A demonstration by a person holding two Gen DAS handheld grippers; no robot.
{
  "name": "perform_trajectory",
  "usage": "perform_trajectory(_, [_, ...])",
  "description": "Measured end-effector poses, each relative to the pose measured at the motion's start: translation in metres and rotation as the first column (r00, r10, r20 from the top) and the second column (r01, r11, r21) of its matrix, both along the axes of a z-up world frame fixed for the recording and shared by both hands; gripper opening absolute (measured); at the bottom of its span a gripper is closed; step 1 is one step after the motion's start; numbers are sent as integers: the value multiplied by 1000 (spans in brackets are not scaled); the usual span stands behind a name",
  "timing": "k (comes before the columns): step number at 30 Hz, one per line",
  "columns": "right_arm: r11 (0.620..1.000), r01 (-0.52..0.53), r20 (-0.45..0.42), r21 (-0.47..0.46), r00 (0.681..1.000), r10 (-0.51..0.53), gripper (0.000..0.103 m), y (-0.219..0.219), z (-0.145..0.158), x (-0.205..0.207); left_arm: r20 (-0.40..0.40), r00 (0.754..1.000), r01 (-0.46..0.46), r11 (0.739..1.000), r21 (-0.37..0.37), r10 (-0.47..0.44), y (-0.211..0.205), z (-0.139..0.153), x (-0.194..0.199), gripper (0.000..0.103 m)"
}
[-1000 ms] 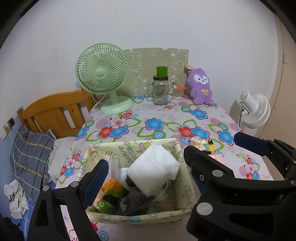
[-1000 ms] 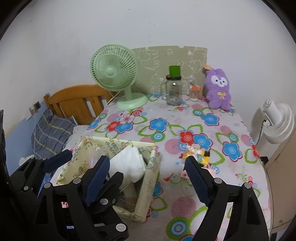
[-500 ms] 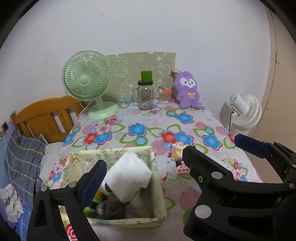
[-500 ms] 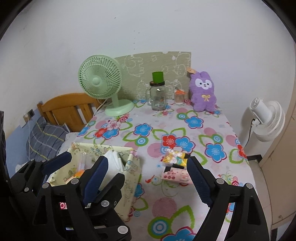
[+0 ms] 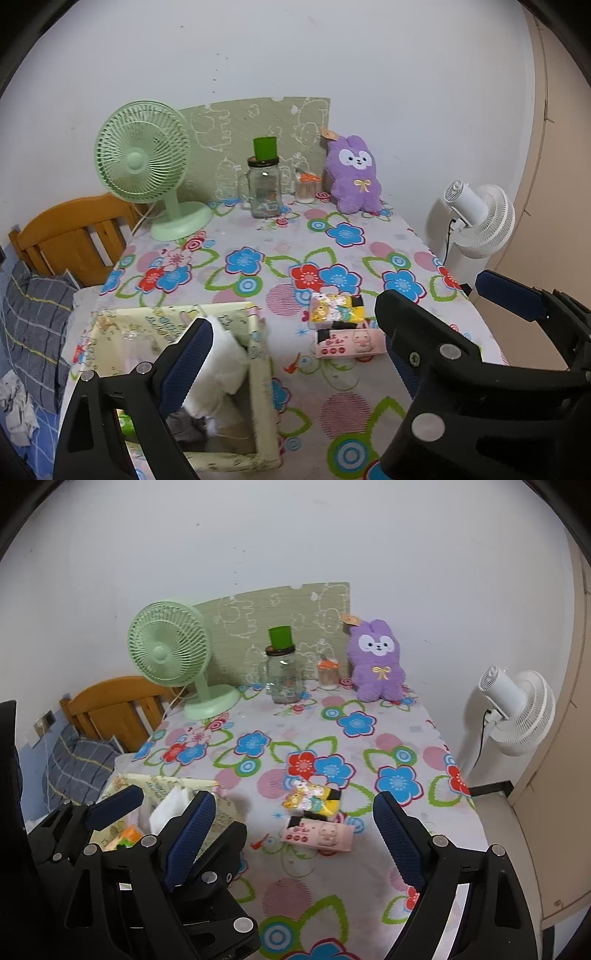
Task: Organize soft objects
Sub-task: 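Withdraw both tools from the box toward the yellow and pink packs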
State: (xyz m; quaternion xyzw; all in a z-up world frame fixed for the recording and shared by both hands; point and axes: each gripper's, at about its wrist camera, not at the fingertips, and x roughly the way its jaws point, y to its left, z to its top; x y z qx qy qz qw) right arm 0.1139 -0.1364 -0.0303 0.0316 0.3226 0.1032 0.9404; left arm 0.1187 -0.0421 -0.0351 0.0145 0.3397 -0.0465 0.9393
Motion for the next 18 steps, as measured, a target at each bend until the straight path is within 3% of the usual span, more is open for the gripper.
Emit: perform_trajectory(18, [998,59,-48,11,997,-58,89,-33,-23,44,-47,999,3,1000,-3,-3,-29,-20,46,96])
